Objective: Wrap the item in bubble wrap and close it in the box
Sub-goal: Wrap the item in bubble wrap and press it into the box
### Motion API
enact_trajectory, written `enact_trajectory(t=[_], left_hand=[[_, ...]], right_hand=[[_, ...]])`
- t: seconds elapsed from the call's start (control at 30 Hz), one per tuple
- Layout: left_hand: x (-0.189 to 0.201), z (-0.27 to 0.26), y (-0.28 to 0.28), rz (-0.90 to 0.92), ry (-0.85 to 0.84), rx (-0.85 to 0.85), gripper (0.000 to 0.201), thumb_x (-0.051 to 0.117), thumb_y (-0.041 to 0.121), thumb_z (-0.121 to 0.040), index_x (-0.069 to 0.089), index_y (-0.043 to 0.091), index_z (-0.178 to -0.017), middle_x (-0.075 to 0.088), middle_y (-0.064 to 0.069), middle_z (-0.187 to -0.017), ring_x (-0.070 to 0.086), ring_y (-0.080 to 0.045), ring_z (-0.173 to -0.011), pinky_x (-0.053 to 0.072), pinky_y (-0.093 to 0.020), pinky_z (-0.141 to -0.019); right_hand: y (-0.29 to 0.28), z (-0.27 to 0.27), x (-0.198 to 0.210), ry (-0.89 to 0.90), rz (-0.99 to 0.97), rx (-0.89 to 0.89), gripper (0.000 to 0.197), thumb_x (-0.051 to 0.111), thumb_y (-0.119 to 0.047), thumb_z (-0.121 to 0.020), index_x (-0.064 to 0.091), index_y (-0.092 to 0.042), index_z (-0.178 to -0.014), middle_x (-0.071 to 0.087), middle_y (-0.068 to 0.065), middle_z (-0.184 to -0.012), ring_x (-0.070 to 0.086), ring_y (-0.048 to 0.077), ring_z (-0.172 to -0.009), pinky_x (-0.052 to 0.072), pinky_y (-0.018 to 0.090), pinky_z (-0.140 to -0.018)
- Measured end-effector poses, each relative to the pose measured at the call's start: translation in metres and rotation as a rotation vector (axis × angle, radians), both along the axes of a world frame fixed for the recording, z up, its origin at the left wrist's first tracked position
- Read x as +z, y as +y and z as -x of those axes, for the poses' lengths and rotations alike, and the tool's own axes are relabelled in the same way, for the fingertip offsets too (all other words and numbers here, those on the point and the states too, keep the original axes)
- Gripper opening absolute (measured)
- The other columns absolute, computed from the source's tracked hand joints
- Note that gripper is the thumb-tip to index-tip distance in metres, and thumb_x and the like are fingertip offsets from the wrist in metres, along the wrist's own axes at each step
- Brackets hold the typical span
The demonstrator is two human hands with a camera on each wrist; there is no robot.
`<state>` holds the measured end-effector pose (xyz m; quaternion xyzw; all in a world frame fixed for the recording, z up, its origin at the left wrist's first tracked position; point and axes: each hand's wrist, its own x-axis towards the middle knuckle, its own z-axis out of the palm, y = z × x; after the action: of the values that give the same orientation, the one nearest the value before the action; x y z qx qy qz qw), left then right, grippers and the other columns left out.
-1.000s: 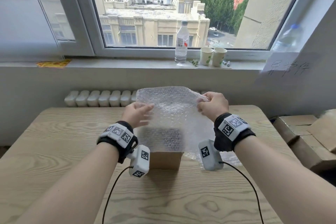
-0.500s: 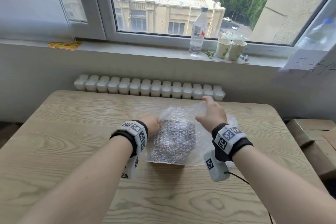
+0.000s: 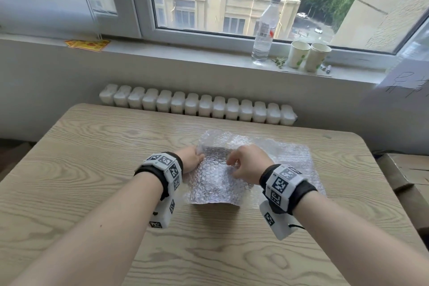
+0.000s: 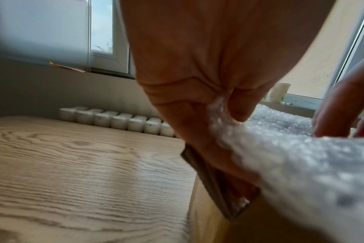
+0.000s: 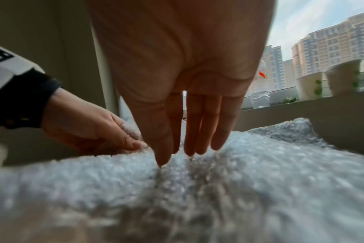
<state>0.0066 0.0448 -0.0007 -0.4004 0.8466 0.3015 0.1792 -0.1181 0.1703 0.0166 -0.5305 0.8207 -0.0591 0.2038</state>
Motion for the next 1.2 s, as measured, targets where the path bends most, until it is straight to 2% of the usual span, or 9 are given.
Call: enact_trajectory(t=[0.13,0.3,0.4,0.53,0.67,0.77,0.87,1.0,1.2], left_hand=[[0.005,-0.006,-0.002,-0.104,0.137,0.040,0.044,0.027,0.029,-0.105,0.043,0.012,-0.142,0.049,-0.011,-0.141,0.048,-0.026,-0.128,0.036,-0.031,-0.107],[0.012,-0.004,-0.016,-0.128,0.473,0.372,0.035,0.029,0.029,-0.104,0.054,0.010,-0.088,0.063,-0.015,-0.086,0.066,-0.033,-0.087,0.055,-0.044,-0.084],[0.018,-0.004,-0.020,-0.101,0.466,0.437,0.035,0.033,0.031,-0.102,0.056,0.004,-0.097,0.067,-0.022,-0.087,0.072,-0.036,-0.081,0.058,-0.051,-0.078],[0.016,-0.005,-0.017,-0.069,0.284,0.275,0.027,0.053,0.031,-0.095,0.063,0.006,-0.101,0.070,-0.012,-0.093,0.071,-0.026,-0.081,0.060,-0.038,-0.076],[0.014,-0.005,-0.013,-0.137,0.204,0.084,0.011,0.070,0.019,-0.083,0.062,0.016,-0.076,0.068,-0.003,-0.079,0.060,-0.010,-0.060,0.048,-0.020,-0.050],[0.015,-0.001,-0.011,0.030,0.096,-0.020,0.013,0.073,0.019,-0.079,0.063,0.014,-0.084,0.070,-0.003,-0.088,0.067,-0.017,-0.079,0.056,-0.029,-0.070],[0.018,0.000,-0.009,0.150,-0.024,-0.126,0.038,0.074,0.021,-0.080,0.060,0.011,-0.114,0.068,-0.006,-0.108,0.065,-0.023,-0.099,0.053,-0.031,-0.082],[0.016,-0.001,-0.004,0.084,-0.031,-0.199,0.078,0.072,0.016,-0.081,0.031,0.025,-0.146,0.052,0.002,-0.138,0.058,-0.020,-0.116,0.050,-0.027,-0.087],[0.004,0.001,-0.008,0.133,0.101,0.008,0.031,0.056,0.037,-0.092,0.059,0.018,-0.117,0.066,-0.002,-0.114,0.059,-0.017,-0.090,0.048,-0.029,-0.077]], right_hand=[[-0.002,-0.003,0.001,0.121,-0.052,0.048,0.045,0.074,-0.024,-0.077,0.061,-0.029,-0.121,0.060,-0.006,-0.118,0.053,0.015,-0.111,0.051,0.035,-0.094],[-0.010,-0.006,0.009,0.170,-0.020,0.071,0.049,0.071,-0.037,-0.078,0.057,-0.027,-0.124,0.057,-0.003,-0.119,0.052,0.017,-0.111,0.050,0.033,-0.091],[-0.016,-0.010,0.011,0.182,0.001,0.069,0.046,0.068,-0.032,-0.081,0.057,-0.025,-0.125,0.057,-0.001,-0.121,0.052,0.018,-0.112,0.047,0.032,-0.091],[-0.017,-0.014,0.007,0.146,-0.048,0.073,0.040,0.072,-0.033,-0.079,0.062,-0.026,-0.117,0.058,-0.002,-0.116,0.053,0.018,-0.109,0.046,0.030,-0.090],[-0.015,-0.016,0.007,0.194,-0.047,0.119,0.033,0.071,-0.029,-0.081,0.064,-0.025,-0.113,0.061,-0.001,-0.111,0.055,0.019,-0.107,0.046,0.030,-0.086],[-0.015,-0.020,0.003,0.232,-0.027,0.154,0.030,0.062,-0.013,-0.084,0.066,-0.021,-0.113,0.064,0.000,-0.108,0.058,0.020,-0.103,0.046,0.028,-0.079],[-0.016,-0.022,-0.005,0.238,-0.094,0.124,0.031,0.058,-0.007,-0.080,0.068,-0.017,-0.107,0.068,0.004,-0.103,0.062,0.023,-0.097,0.053,0.031,-0.079],[-0.015,-0.018,-0.011,0.235,-0.197,0.127,0.030,0.066,-0.014,-0.080,0.061,-0.010,-0.109,0.064,0.008,-0.111,0.060,0.026,-0.106,0.052,0.034,-0.086],[-0.009,-0.013,-0.018,0.287,-0.298,0.147,0.039,0.070,-0.023,-0.077,0.061,-0.014,-0.114,0.050,0.008,-0.120,0.045,0.025,-0.117,0.048,0.035,-0.091]])
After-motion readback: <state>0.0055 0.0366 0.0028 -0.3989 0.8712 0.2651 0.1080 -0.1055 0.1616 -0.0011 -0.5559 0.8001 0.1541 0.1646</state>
